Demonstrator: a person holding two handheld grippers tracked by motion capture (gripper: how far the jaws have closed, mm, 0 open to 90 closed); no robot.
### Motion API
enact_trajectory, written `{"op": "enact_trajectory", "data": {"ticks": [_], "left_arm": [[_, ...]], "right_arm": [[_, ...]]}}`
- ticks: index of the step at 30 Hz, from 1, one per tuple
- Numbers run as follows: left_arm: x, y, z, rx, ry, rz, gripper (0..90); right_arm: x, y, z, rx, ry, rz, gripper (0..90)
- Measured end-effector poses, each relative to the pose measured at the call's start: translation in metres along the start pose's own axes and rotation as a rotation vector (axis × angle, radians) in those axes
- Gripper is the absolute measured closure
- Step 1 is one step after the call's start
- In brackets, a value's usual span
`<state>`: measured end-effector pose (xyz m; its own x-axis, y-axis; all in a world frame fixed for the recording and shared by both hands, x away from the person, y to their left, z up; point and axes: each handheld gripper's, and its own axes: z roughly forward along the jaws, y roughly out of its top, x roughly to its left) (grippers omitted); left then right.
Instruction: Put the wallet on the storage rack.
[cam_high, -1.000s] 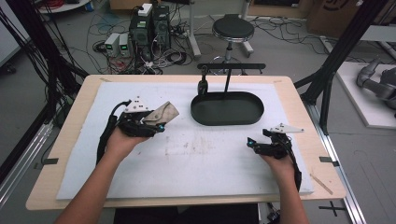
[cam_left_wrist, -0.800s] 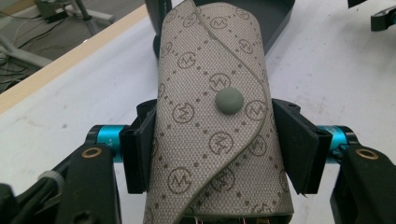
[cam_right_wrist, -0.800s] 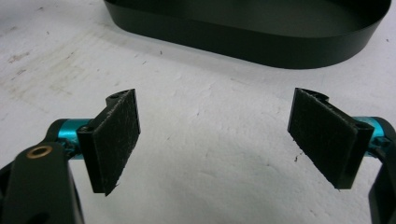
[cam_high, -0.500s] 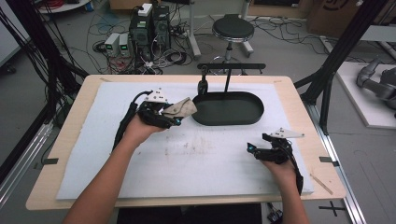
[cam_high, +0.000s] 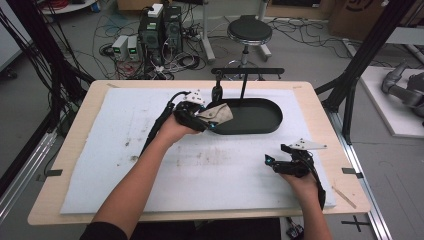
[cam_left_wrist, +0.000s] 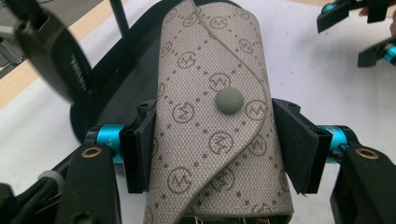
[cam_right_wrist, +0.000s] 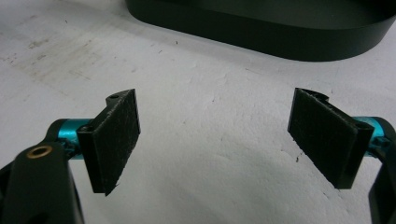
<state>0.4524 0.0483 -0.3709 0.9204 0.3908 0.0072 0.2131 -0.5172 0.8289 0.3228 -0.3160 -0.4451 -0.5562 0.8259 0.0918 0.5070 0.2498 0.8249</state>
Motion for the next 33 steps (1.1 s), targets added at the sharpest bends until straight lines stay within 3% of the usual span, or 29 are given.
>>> {"op": "enact_trajectory", "data": {"ticks": [8, 12, 18, 22, 33], "left_arm": [[0.003, 0.019, 0.031, 0.027, -0.011, 0.022, 36.5], [0.014, 0.023, 0.050, 0.019, -0.010, -0.012, 36.5], [0.021, 0.027, 0.064, 0.031, -0.009, -0.015, 36.5], [0.027, 0.021, 0.078, 0.073, 0.000, -0.023, 36.4], [0.033, 0.008, 0.103, 0.128, 0.015, -0.025, 36.3]], "right_arm": [[-0.001, 0.000, 0.001, 0.000, 0.001, 0.004, 17.3], [-0.002, 0.000, 0.001, 0.002, 0.003, 0.004, 17.3], [-0.003, -0.001, 0.000, -0.003, 0.004, 0.008, 17.3], [-0.003, 0.000, 0.002, -0.002, 0.007, 0.006, 17.3], [-0.002, 0.000, 0.002, 0.004, 0.006, 0.002, 17.3]]}}
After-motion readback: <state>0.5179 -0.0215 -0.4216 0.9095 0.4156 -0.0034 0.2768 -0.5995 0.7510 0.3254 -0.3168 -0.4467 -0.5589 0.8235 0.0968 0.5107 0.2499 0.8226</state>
